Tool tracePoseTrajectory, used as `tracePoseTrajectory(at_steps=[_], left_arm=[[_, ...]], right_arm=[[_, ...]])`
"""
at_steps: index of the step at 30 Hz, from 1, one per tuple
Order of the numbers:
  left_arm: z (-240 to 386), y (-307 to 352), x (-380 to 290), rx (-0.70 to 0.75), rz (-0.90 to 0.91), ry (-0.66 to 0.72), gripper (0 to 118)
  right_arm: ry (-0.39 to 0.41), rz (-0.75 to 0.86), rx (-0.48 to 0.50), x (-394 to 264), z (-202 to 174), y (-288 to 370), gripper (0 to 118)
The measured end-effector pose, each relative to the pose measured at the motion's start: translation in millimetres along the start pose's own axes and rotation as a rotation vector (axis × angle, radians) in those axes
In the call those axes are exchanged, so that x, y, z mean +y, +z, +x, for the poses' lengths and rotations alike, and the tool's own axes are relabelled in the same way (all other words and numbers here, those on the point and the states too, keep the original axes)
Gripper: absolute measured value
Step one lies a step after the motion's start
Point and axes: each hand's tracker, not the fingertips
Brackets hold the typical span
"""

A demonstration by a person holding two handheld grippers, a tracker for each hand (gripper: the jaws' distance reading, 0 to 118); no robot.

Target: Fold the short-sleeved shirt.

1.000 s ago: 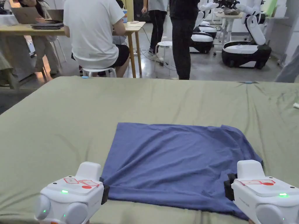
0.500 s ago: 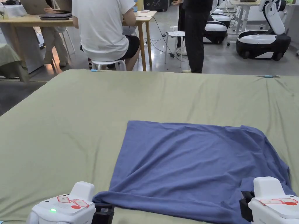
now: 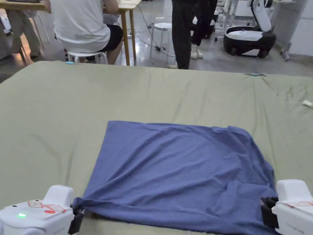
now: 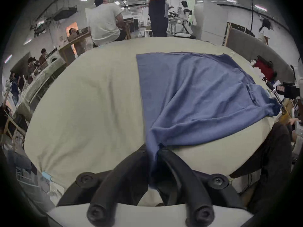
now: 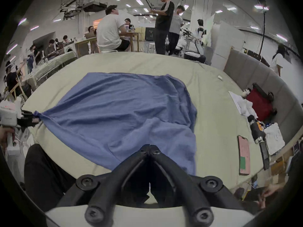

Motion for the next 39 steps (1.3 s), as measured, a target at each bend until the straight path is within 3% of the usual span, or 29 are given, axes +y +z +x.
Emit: tracePoseTrajectory(at_steps=[1, 2, 3, 4, 5, 8, 11, 13, 14, 15, 16, 18, 28, 33, 39], left_arm=[[4.0, 1.4, 1.7, 0.004, 0.008, -0.008, 5], [6.7, 0.2, 2.4, 0.003, 0.006, -0.010, 5], [8.5, 4.1, 3.4, 0.004, 0.008, -0.011, 5], [11.3, 2.6, 3.4, 0.007, 0.007, -0.014, 5], [14.3, 0.4, 3.2, 0.011, 0.001, -0.017, 5], [17.6, -1.2, 1.8, 0.003, -0.010, -0.005, 5], [21.8, -0.2, 0.8, 0.002, -0.015, -0.009, 5], [24.3, 0.8, 0.9, -0.002, -0.018, -0.006, 5], [26.0, 1.6, 1.1, 0.002, -0.018, -0.008, 5], [22.3, 0.6, 1.2, 0.006, -0.020, -0.010, 5], [22.0, 1.0, 1.6, 0.007, -0.022, -0.009, 5], [22.7, 4.7, 3.3, 0.014, -0.015, -0.002, 5], [3.4, 24.4, 45.8, 0.085, 0.093, 0.012, 4], [0.6, 5.0, 94.3, 0.117, 0.101, -0.031, 3], [3.8, -62.0, 147.5, 0.174, 0.000, -0.047, 3]], right_arm=[[0.006, -0.010, -0.001, -4.1, 5.0, 4.5, 2], [0.008, -0.011, 0.013, -9.0, 10.5, 4.4, 14], [-0.014, -0.032, 0.026, -14.7, 16.2, 2.8, 47], [-0.037, -0.074, 0.022, -19.1, 19.4, 0.4, 98], [-0.032, -0.090, 0.010, -25.9, 24.5, -5.5, 118], [-0.005, -0.065, -0.026, -39.5, 27.9, -10.9, 103], [-0.034, -0.127, -0.029, -45.6, 34.1, -23.5, 99], [-0.081, -0.152, 0.026, -51.8, 39.3, -29.7, 90], [-0.114, -0.182, 0.062, -53.5, 43.7, -34.3, 63], [-0.142, -0.184, 0.048, -55.4, 47.8, -38.4, 11], [-0.178, -0.164, 0.044, -55.7, 52.0, -38.2, 2], [-0.166, -0.134, 0.083, -51.3, 57.6, -28.4, 2], [-0.092, 0.078, -0.107, -3.6, 57.1, 12.2, 2], [-0.027, 0.112, -0.154, 36.0, 53.5, -8.1, 2], [0.026, 0.071, -0.206, 82.4, 52.8, -59.7, 2]])
